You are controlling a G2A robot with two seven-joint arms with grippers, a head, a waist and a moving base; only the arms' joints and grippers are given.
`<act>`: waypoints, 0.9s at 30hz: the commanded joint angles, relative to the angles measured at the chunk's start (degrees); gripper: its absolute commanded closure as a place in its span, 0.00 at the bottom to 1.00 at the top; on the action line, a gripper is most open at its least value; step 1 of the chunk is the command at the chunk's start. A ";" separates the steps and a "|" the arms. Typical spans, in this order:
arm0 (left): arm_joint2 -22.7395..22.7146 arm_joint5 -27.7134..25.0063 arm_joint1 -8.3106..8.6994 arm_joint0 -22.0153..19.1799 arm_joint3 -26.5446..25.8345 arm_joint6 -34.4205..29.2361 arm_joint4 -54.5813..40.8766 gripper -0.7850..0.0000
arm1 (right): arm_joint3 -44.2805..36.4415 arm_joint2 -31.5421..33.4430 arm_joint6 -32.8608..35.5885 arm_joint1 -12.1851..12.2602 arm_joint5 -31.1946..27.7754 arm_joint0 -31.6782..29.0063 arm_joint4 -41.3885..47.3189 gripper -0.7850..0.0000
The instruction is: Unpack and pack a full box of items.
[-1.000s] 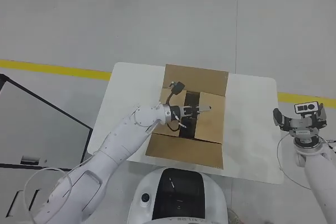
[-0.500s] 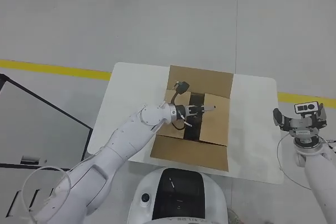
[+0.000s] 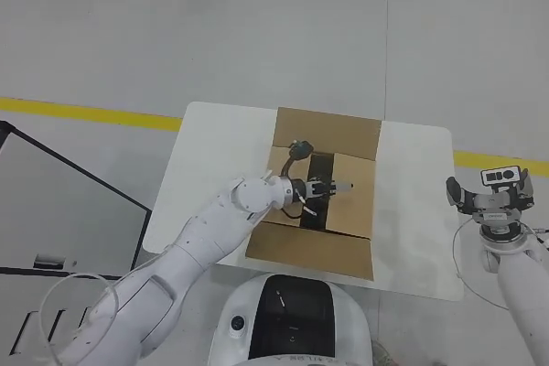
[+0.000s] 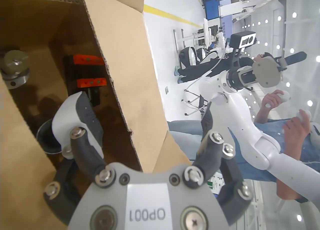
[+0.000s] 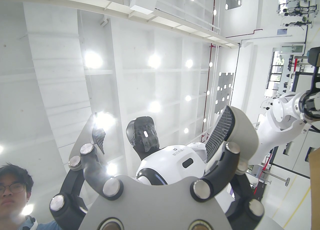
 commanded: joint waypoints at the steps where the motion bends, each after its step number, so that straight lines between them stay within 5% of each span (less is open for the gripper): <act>1: 0.47 0.16 -0.34 -0.19 0.00 0.11 -0.24 0.00 | 0.00 0.00 0.00 0.00 0.00 0.00 0.00 0.00; 11: -0.81 -3.36 -1.54 0.29 -6.61 -4.95 -13.58 0.00 | 0.00 0.00 0.00 0.00 0.00 0.00 0.00 0.00; 18: 2.38 -4.03 -3.27 1.03 -11.43 -5.76 -19.64 0.00 | 0.00 0.00 0.00 0.00 0.00 0.00 0.00 0.00; 27: 8.84 -5.73 -6.87 -1.12 -5.32 -2.20 -20.16 0.00 | 0.00 0.00 0.00 0.00 0.00 0.00 0.00 0.00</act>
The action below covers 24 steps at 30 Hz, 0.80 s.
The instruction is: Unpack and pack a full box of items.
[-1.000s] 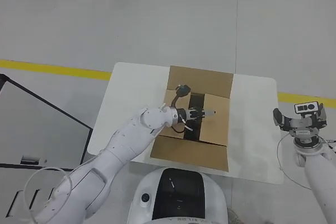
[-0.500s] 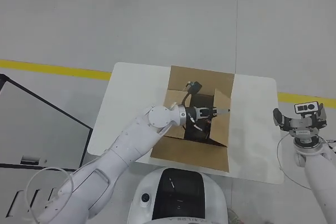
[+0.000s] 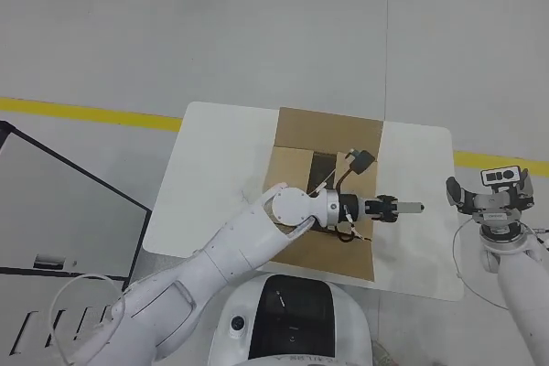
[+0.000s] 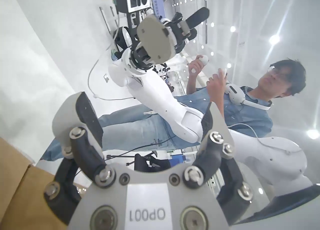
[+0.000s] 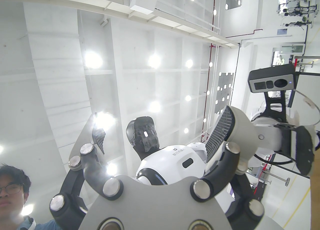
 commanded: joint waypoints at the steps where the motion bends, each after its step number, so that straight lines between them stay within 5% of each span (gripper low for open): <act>1: -0.03 -1.20 -0.62 -1.06 1.98 1.36 -0.60 0.00 | 0.00 0.00 0.00 0.00 0.00 0.00 0.00 0.00; 6: -5.27 -0.24 1.14 -3.13 3.33 5.21 7.27 0.00 | 0.00 0.00 0.00 0.00 0.00 0.00 0.00 0.00; 15: -19.37 10.45 8.04 7.96 -10.15 -0.96 18.39 0.00 | 0.00 0.00 0.00 0.00 0.00 0.00 0.00 0.00; 24: -19.96 11.14 9.21 13.38 -12.56 -0.02 23.19 0.00 | 0.00 0.00 0.00 0.00 0.00 0.00 0.00 0.00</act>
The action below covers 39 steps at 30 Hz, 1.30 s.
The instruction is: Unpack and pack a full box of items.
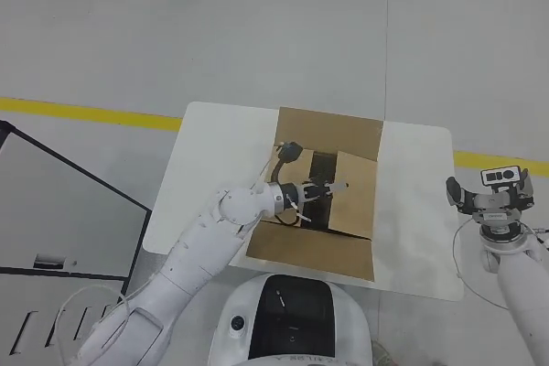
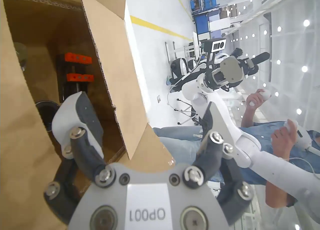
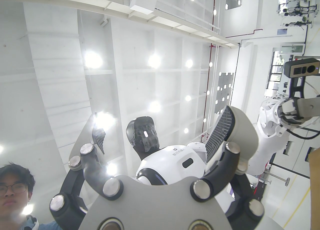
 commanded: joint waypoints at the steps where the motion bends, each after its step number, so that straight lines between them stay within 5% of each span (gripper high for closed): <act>1: 0.43 -0.50 -0.07 0.01 0.35 0.13 -0.17 0.00 | 0.00 0.00 0.00 0.00 0.00 0.00 0.00 0.00; 21: 6.15 -0.88 -1.92 -3.57 8.71 2.40 0.31 0.00 | 0.00 0.00 0.00 0.00 0.00 0.00 0.00 0.00; 32: 9.99 -4.16 -4.07 -5.98 5.22 0.94 -7.89 0.00 | 0.00 0.00 0.00 0.00 0.00 0.00 0.00 0.00; 39: 16.27 -6.55 -7.07 -9.61 7.37 2.55 -10.54 0.00 | 0.00 0.00 0.00 0.00 0.00 0.00 0.00 0.00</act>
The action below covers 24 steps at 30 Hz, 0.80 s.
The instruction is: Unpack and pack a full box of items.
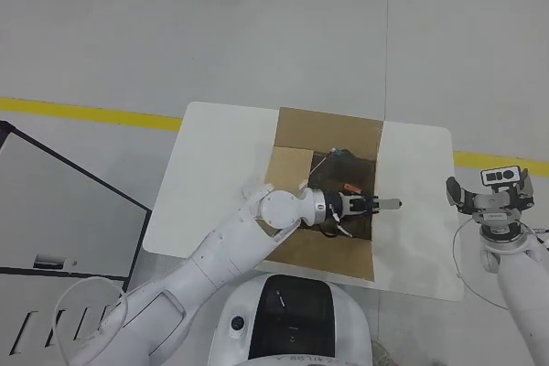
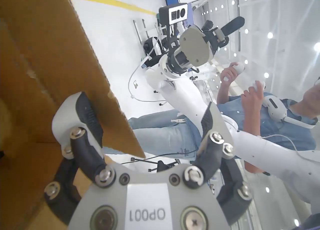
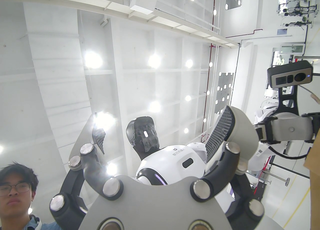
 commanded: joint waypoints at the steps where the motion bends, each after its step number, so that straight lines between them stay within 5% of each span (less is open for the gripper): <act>1: 1.92 -1.13 -0.99 -0.92 1.34 0.13 -1.45 0.00 | 0.00 0.00 0.00 0.00 0.00 0.00 0.00 0.00; 7: 5.28 -4.62 -3.44 -3.63 7.21 -0.59 -4.94 0.00 | -4.36 0.97 -5.28 0.10 -1.12 0.28 -4.90 0.00; 24: 8.58 -9.79 -7.50 -5.15 17.59 0.01 -8.05 0.00 | -11.00 4.23 -24.79 1.04 -4.15 -1.40 -37.96 0.00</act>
